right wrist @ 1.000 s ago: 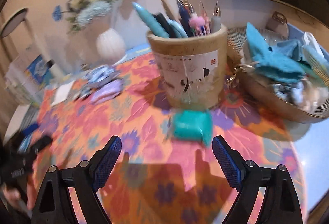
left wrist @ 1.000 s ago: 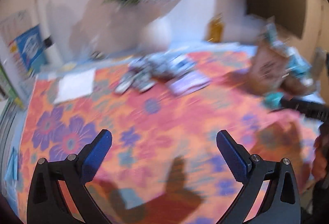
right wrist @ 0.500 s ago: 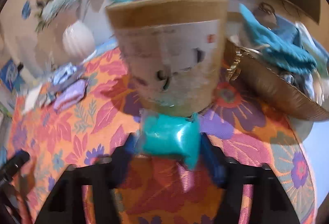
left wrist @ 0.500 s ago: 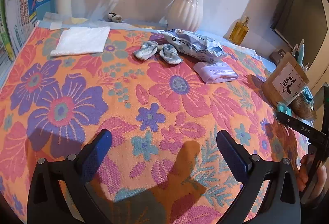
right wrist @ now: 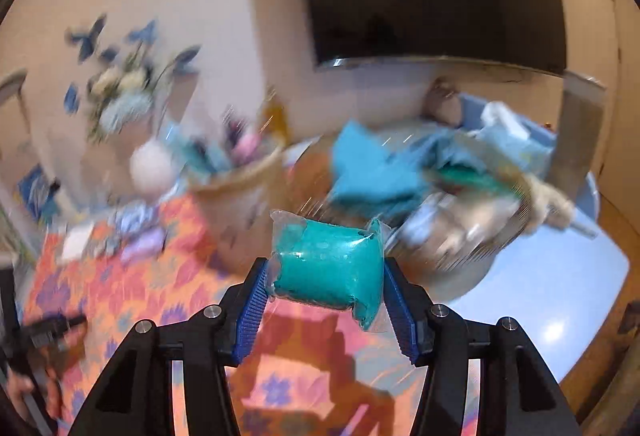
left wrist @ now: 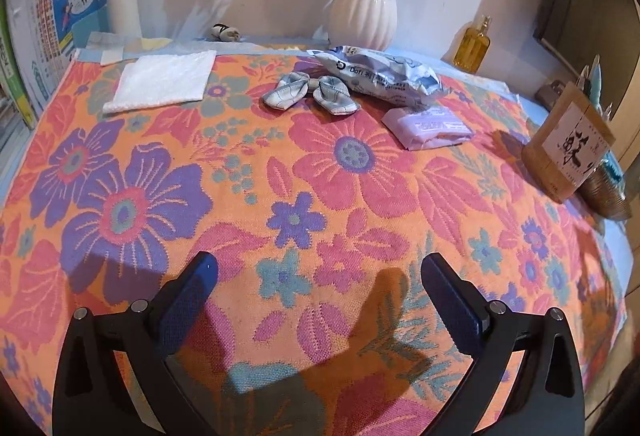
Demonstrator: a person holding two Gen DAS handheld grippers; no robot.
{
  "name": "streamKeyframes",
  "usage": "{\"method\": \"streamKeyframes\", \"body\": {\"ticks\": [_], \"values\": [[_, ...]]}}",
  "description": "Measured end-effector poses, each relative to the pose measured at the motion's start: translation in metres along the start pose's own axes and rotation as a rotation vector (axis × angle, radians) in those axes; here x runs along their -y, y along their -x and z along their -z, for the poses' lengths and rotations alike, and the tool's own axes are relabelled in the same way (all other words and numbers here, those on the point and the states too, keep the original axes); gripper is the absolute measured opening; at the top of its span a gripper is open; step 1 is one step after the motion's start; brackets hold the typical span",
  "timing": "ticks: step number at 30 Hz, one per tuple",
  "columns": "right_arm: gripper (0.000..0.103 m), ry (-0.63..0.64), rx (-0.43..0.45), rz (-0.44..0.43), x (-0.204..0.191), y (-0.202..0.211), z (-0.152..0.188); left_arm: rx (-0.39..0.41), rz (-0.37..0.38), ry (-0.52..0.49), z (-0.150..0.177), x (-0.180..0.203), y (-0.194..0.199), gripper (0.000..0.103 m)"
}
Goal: Organize soft objects
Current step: 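Move both open grippers back over the flowered table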
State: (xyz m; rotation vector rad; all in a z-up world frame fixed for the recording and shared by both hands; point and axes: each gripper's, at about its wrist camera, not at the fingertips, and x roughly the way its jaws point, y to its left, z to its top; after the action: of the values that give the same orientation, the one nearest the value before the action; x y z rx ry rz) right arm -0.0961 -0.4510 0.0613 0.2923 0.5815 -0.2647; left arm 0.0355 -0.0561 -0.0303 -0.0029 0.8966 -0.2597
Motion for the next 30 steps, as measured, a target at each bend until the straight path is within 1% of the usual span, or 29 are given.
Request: {"method": "streamKeyframes", "body": {"ticks": [3,6,7,9,11,13,15,17,19,20,22,24,25,26,28,30], "values": [[0.055,-0.029,0.0,0.059,0.016,-0.015,-0.035,-0.003,-0.008,-0.006,0.0,0.0,-0.001,0.102],[0.057,-0.045,0.02,0.095,0.023,-0.029,-0.069,-0.006,-0.013,-0.009,0.0,0.001,-0.001,0.102],[0.059,-0.047,0.028,0.096,0.025,-0.034,-0.079,-0.009,-0.02,-0.014,0.0,0.002,-0.002,0.102],[0.072,-0.047,0.03,0.096,0.027,-0.047,-0.097,-0.015,-0.037,-0.03,-0.001,0.004,-0.004,0.102],[0.078,-0.057,0.022,0.114,0.032,-0.051,-0.102,-0.019,-0.048,-0.041,-0.001,0.006,-0.005,0.102],[0.078,-0.089,0.019,0.121,0.038,-0.048,-0.098,-0.02,-0.046,-0.045,-0.001,0.006,-0.005,0.102],[0.079,-0.117,0.018,0.116,0.04,-0.041,-0.083,-0.017,-0.034,-0.036,-0.001,0.003,-0.004,0.102],[0.08,-0.078,0.004,0.152,0.032,-0.033,-0.066,-0.015,-0.029,-0.032,-0.001,0.002,-0.004,0.102],[0.08,-0.035,-0.002,0.139,0.02,-0.025,-0.053,-0.015,-0.028,-0.033,-0.001,0.002,-0.004,0.102],[0.08,-0.017,-0.002,0.115,0.011,-0.018,-0.046,-0.015,-0.028,-0.033,-0.001,0.001,-0.004,0.102],[0.084,0.029,0.012,0.042,-0.011,-0.005,-0.033,-0.014,-0.026,-0.029,-0.001,0.001,-0.003,0.102],[0.1,0.094,0.052,-0.012,-0.033,0.006,-0.02,-0.012,-0.025,-0.023,0.0,0.0,-0.002,0.102],[0.103,0.128,0.071,-0.029,-0.044,0.009,-0.013,-0.009,-0.027,-0.019,0.0,0.0,-0.001,0.102],[0.103,0.167,0.081,-0.05,-0.057,0.011,-0.006,-0.006,-0.029,-0.016,0.0,0.0,-0.001,0.102],[0.103,0.207,0.047,-0.097,-0.082,0.004,0.006,-0.002,-0.027,-0.008,0.0,-0.002,0.0,0.102],[0.103,0.239,-0.026,-0.175,-0.107,-0.01,0.02,-0.001,-0.02,-0.001,0.0,-0.003,0.001,0.102]]}}
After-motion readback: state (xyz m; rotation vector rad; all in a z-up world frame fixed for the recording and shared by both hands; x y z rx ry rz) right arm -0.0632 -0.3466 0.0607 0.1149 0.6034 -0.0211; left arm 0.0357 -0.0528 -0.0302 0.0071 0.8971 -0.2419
